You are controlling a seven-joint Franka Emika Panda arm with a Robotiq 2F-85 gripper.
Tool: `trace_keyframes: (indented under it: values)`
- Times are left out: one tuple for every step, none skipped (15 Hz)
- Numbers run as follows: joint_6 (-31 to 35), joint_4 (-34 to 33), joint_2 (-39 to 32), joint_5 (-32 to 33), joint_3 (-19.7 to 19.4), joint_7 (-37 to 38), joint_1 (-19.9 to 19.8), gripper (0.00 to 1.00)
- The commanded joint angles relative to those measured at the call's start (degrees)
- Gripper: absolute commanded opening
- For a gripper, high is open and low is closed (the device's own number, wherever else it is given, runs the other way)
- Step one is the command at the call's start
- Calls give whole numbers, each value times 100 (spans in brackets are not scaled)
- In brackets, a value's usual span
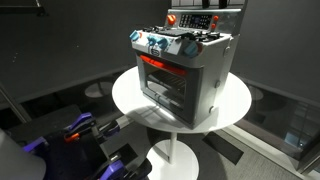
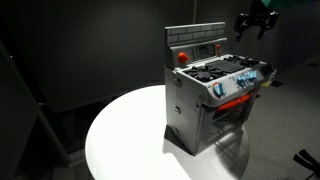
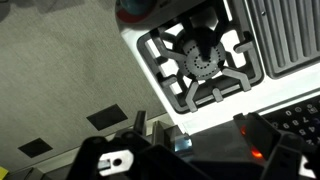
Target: Press the top red button on the right side of the stove
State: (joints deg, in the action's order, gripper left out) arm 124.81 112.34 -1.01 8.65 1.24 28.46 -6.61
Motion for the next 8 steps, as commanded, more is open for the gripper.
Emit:
trace_keyframes:
  values:
    - [-18, -14, 1, -8, -161, -10, 159, 100]
    - [-18, -14, 6, -7, -163, -9, 165, 100]
    - [7, -53, -43, 36, -167, 71, 166, 100]
    - [54, -72, -80, 4, -178, 67, 174, 100]
    - [83, -92, -124, -32, -203, 54, 196, 100]
    - [119, -111, -166, -27, -226, 84, 213, 100]
    - [167, -137, -211, -59, -244, 70, 229, 100]
    - [213, -159, -252, -60, -260, 84, 246, 100]
